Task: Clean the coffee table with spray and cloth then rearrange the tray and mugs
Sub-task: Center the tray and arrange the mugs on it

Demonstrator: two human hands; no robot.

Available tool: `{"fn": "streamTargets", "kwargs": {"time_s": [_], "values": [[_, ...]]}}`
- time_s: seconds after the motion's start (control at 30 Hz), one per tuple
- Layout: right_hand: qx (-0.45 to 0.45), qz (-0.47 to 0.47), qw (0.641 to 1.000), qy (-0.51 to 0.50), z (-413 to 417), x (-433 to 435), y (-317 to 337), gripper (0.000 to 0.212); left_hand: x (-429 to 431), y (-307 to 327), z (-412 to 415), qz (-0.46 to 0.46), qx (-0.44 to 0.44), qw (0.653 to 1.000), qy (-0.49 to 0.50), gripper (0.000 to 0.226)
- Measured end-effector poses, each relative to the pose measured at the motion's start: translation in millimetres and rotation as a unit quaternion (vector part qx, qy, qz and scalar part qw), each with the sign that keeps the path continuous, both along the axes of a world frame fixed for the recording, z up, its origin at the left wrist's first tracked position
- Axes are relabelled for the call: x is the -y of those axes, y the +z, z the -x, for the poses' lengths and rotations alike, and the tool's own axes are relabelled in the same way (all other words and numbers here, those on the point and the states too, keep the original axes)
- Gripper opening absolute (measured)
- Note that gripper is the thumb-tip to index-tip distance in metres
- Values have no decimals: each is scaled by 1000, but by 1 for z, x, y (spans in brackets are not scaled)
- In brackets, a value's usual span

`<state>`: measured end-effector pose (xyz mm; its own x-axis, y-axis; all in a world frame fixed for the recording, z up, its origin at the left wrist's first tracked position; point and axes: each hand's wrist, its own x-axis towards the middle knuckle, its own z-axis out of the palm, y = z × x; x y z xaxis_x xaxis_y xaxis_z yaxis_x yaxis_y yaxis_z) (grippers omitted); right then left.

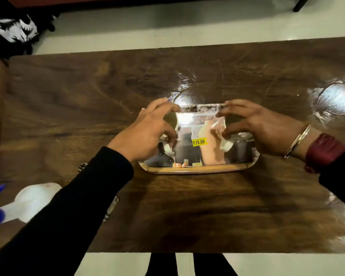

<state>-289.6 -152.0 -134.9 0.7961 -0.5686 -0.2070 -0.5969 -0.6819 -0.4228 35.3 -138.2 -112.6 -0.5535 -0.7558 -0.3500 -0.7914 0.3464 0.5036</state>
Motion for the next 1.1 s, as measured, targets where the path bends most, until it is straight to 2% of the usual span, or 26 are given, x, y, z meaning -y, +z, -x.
{"fn": "streamTargets", "kwargs": {"time_s": [0.07, 0.13, 0.17, 0.23, 0.27, 0.3, 0.37, 0.4, 0.47, 0.57, 0.77, 1.1], "values": [[10, -26, 999, -34, -1, -10, 1, 59, -7, -5, -1, 2, -70, 997, 26, 38], [102, -86, 982, -134, -3, -24, 4, 43, -23, -6, 0, 30, -190, 972, 134, 37], [167, -96, 959, -206, -6, -33, 5, 44, -32, -5, 1, 42, -230, 953, 193, 39], [259, -55, 895, -360, -15, -50, 3, 57, -47, -6, 4, 54, -222, 936, 266, 56], [268, -31, 863, -428, -21, -59, -1, 67, -51, -10, 5, 52, -199, 938, 281, 70], [260, -28, 834, -487, -27, -65, -8, 78, -54, -16, 6, 47, -179, 939, 291, 81], [215, -52, 799, -559, -40, -74, -21, 99, -54, -28, 9, 58, -155, 934, 318, 85], [202, -48, 796, -568, -45, -77, -27, 103, -55, -31, 10, 78, -142, 929, 332, 81], [213, -12, 798, -564, -49, -81, -34, 97, -57, -31, 14, 124, -132, 916, 359, 77], [221, 0, 812, -540, -49, -79, -29, 88, -64, -24, 21, 161, -116, 899, 391, 84], [163, -12, 843, -513, -39, -78, -18, 88, -72, -24, 26, 157, -112, 882, 430, 89], [173, -20, 831, -529, -43, -82, -22, 94, -75, -19, 23, 148, -117, 884, 428, 95]]}}
